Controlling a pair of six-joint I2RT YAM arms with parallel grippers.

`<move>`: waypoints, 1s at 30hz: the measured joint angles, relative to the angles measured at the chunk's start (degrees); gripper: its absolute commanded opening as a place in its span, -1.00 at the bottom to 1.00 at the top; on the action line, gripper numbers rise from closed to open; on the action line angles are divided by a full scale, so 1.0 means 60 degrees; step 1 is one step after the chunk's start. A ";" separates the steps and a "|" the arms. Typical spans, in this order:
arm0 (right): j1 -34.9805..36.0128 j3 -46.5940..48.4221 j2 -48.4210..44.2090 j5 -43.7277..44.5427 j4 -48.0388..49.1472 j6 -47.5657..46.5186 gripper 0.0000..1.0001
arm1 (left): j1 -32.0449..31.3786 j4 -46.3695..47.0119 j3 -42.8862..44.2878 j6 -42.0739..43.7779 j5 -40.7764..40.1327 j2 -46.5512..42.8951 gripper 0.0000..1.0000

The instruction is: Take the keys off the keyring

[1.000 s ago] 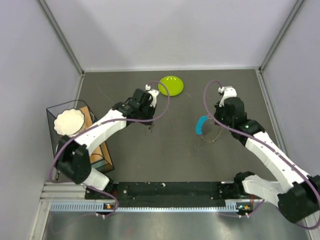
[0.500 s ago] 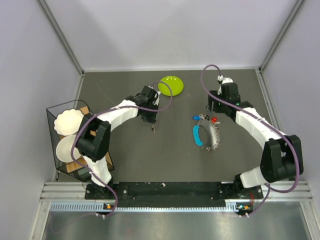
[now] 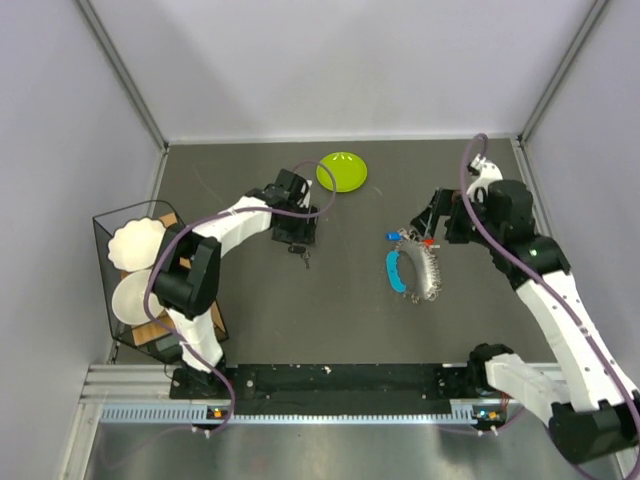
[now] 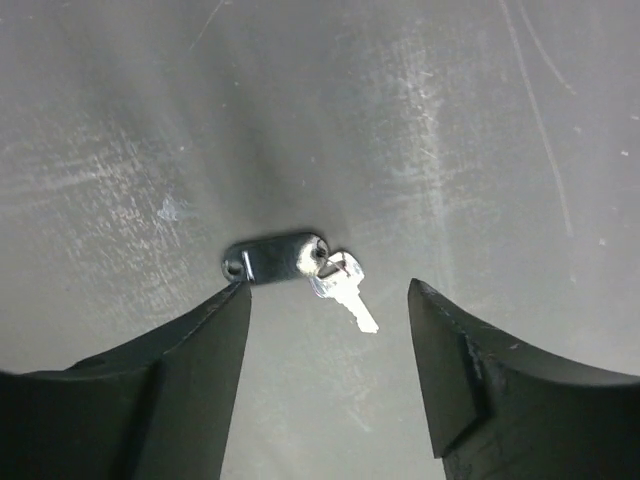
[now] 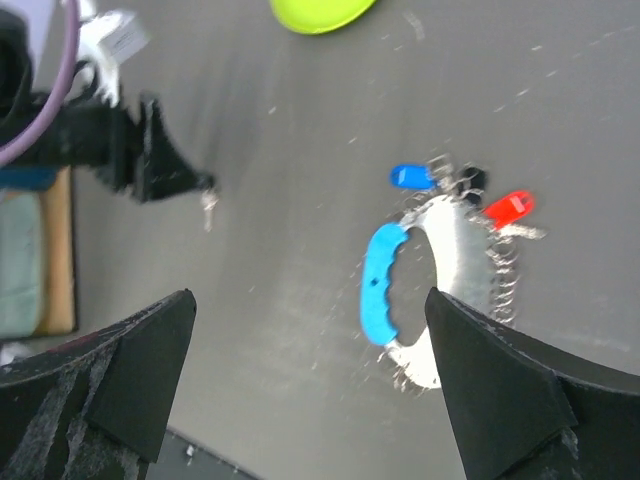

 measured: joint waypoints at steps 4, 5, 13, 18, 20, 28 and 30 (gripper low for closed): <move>0.0033 -0.0776 -0.1275 -0.1129 0.0025 0.0255 0.98 | 0.0004 -0.0178 0.0000 0.0124 0.0495 -0.0794 0.98; 0.0040 -0.1147 -0.1672 -0.1319 0.0004 0.0342 0.98 | 0.0004 -0.0219 0.0000 0.0208 0.0685 -0.1180 0.98; 0.0069 -0.1829 -0.3279 -0.1249 -0.0368 0.1173 0.98 | -0.0004 0.0758 -0.1016 0.0754 0.2211 -0.5548 0.98; 0.0069 -0.1825 -0.4014 -0.1155 -0.0368 0.1388 0.98 | -0.0004 0.2277 -0.3566 0.0692 0.3147 -0.8182 0.98; 0.0073 -0.1825 -0.4233 -0.1151 -0.0346 0.1413 0.98 | -0.0007 0.2983 -0.4768 0.0543 0.3497 -0.9100 0.98; 0.0073 -0.2419 -0.4433 -0.1311 -0.0076 0.1577 0.98 | -0.0007 0.5060 -0.6521 0.0135 0.4080 -1.0451 0.98; 0.0073 -0.2448 -0.4415 -0.1333 -0.0033 0.1628 0.98 | -0.0007 0.5227 -0.6448 0.0135 0.4040 -1.0433 0.98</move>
